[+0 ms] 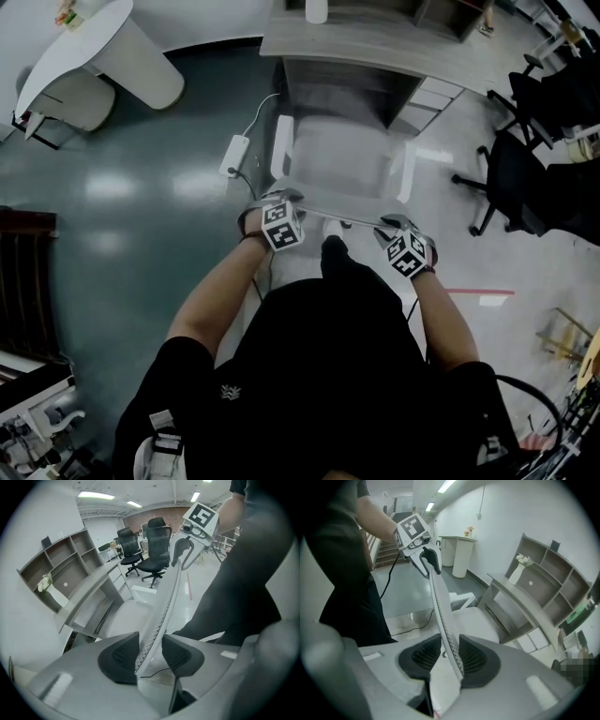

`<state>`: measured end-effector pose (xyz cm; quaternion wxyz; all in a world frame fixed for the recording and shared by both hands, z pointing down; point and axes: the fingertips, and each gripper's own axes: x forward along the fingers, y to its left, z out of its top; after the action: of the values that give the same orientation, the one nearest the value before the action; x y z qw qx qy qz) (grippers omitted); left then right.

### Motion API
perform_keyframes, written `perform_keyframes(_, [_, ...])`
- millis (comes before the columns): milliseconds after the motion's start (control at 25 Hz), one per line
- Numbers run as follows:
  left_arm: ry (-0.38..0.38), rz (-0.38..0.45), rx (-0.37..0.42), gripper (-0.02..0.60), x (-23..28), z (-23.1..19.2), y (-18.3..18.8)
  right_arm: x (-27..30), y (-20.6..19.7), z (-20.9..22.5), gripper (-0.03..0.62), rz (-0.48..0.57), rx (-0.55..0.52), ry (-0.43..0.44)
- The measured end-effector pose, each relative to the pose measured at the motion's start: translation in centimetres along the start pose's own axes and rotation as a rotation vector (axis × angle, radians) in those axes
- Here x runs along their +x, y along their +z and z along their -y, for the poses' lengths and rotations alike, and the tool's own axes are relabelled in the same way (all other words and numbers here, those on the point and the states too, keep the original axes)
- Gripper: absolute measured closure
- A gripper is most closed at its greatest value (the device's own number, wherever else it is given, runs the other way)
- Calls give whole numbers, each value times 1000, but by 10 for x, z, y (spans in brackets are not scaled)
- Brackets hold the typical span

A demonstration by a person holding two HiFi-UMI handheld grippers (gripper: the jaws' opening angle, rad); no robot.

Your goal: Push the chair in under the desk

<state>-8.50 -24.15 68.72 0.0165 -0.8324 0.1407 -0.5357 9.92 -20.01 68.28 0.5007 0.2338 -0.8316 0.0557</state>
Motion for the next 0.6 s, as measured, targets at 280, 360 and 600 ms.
perform_keyframes(280, [9,-16,5,425,17,-51,12,14,13,51,471,19,-4,-6])
perform_keyframes(360, [6,-20,7,425,22,-65,16,18,16,64,471,20,-4,-3])
perform_keyframes(600, [-1,-24,2,424,36,-103,29,29,22,107,471,14,-7,9])
